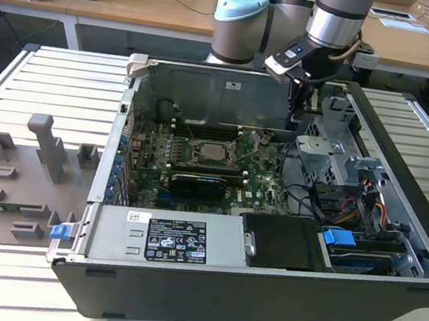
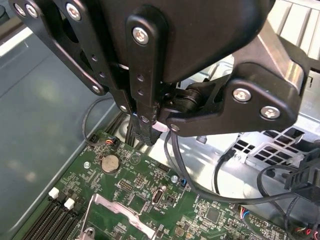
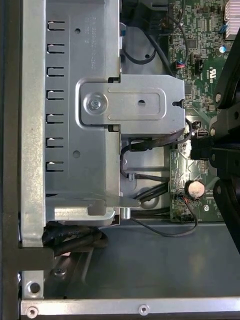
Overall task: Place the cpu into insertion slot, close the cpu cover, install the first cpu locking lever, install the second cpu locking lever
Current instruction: 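Close the cpu cover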
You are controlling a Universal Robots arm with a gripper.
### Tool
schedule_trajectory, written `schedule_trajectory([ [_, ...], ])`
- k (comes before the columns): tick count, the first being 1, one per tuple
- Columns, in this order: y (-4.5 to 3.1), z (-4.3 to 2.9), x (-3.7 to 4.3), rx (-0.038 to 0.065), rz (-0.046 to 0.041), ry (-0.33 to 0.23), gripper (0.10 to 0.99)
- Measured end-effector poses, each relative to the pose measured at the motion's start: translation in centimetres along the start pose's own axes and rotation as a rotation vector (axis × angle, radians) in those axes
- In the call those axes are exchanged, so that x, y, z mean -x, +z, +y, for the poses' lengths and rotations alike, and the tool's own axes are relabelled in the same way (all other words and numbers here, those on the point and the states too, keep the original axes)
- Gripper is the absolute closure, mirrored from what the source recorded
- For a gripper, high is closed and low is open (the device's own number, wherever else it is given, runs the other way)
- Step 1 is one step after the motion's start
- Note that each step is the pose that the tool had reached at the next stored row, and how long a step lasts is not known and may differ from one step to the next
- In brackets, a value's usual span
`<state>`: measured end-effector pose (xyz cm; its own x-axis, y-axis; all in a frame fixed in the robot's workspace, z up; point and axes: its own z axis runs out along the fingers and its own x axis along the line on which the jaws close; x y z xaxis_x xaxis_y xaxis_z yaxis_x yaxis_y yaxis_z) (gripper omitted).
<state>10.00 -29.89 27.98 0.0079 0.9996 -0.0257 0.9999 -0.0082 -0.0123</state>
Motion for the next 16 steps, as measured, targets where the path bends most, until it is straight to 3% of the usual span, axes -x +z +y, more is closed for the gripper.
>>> schedule_trajectory([
  [16,1.14,-0.09,-0.03,0.0,0.0001,0.0,0.98],
])
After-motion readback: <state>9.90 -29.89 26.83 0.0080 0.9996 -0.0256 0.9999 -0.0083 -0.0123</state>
